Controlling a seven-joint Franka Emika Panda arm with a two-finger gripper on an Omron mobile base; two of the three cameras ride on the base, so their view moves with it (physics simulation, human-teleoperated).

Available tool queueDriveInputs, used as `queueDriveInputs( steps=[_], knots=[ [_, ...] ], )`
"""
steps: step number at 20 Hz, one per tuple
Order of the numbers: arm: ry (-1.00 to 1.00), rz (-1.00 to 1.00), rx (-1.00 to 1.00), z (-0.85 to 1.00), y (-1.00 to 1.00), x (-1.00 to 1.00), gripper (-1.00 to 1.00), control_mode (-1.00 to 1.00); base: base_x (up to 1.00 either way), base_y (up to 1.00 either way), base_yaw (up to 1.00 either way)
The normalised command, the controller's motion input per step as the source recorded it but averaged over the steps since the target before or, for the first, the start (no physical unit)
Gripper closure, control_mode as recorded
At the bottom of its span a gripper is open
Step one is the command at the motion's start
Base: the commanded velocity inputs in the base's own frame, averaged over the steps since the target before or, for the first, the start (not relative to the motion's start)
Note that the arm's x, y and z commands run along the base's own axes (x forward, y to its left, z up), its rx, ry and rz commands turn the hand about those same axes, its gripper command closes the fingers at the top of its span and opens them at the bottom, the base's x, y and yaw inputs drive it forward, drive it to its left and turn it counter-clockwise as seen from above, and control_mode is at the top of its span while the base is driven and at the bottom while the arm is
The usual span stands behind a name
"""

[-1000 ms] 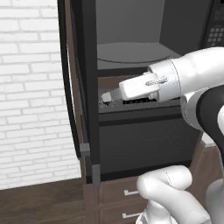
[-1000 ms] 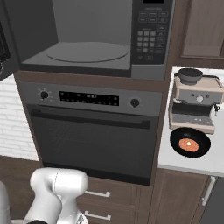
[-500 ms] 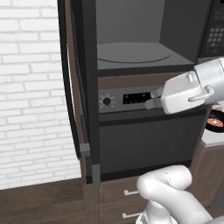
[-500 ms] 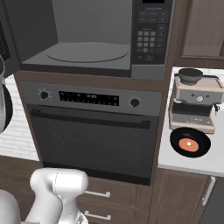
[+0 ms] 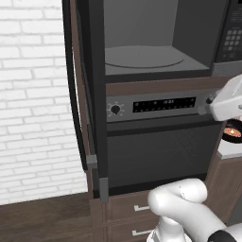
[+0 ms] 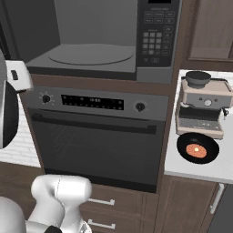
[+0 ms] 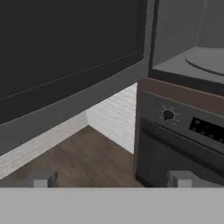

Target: Open the microwave, place the bowl with waffle inside the microwave, then close the microwave door and turn it on.

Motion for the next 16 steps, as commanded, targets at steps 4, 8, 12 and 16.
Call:
queueDriveInputs(
  steps=[4, 8, 12, 16],
  knots=[
    [0.14, -0.37, 0.0, -0.35, -0.73, 0.23, -1.0, -1.0, 0.0, 0.0, 0.0],
    [0.14, -0.36, 0.0, -0.34, -0.66, 0.56, -1.0, -1.0, 0.0, 0.0, 0.0],
    [0.04, -0.33, 0.0, -0.19, -0.53, 0.52, -1.0, -1.0, 0.0, 0.0, 0.0],
    [0.0, -0.34, 0.0, -0.06, -0.48, 0.46, -1.0, -1.0, 0.0, 0.0, 0.0]
  ],
)
